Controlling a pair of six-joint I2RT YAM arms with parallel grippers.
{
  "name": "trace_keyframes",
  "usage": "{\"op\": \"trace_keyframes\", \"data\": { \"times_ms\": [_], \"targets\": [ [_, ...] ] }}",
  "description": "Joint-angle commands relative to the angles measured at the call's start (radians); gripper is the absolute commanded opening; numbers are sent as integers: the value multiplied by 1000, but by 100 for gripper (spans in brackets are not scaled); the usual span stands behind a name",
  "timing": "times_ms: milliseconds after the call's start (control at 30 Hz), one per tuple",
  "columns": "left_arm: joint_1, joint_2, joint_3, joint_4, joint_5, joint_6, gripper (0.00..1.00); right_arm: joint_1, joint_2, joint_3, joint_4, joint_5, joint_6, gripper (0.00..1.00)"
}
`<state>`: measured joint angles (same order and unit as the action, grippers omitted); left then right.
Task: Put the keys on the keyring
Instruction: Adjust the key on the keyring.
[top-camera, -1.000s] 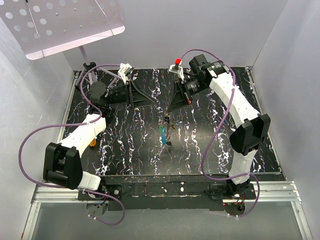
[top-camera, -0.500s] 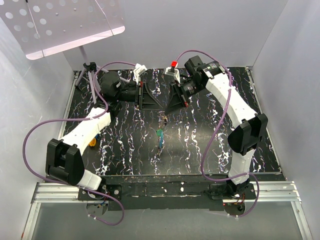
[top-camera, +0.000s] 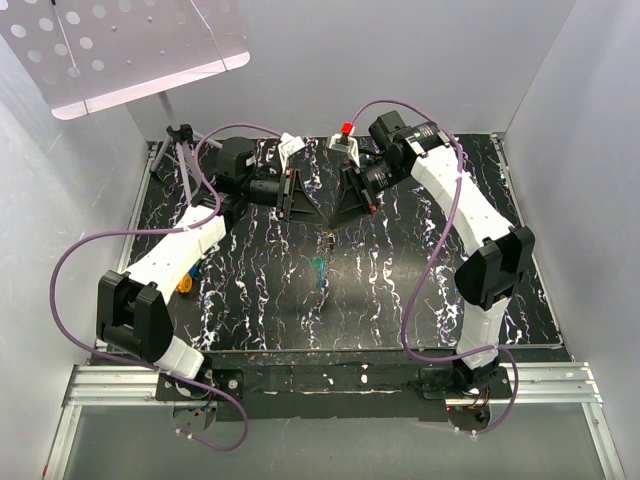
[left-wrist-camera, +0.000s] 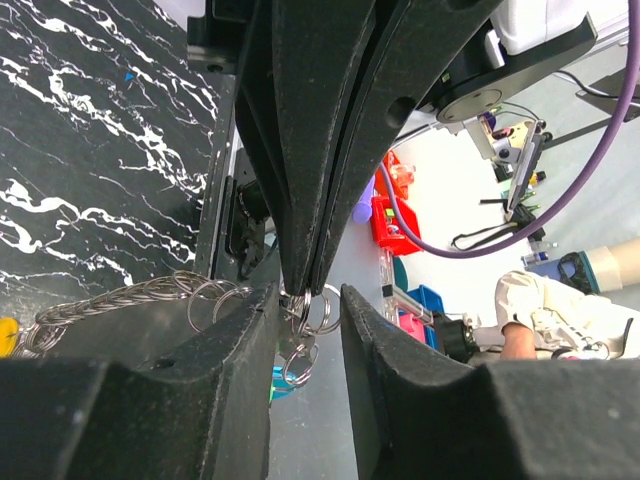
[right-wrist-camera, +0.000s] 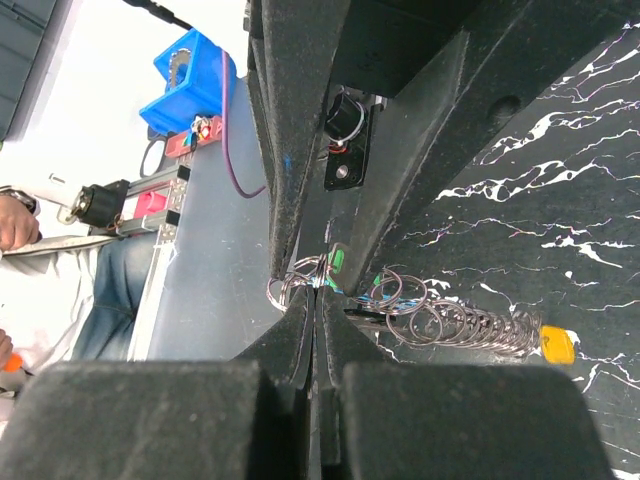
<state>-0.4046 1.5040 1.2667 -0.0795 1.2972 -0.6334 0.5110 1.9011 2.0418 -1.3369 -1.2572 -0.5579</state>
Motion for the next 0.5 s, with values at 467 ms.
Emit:
{"op": "trace_keyframes", "data": {
  "times_ms": [467],
  "targets": [
    [-14,-4,46,-86,43,75,0,4,-7,44,-139,-30,-7,1]
  ]
}}
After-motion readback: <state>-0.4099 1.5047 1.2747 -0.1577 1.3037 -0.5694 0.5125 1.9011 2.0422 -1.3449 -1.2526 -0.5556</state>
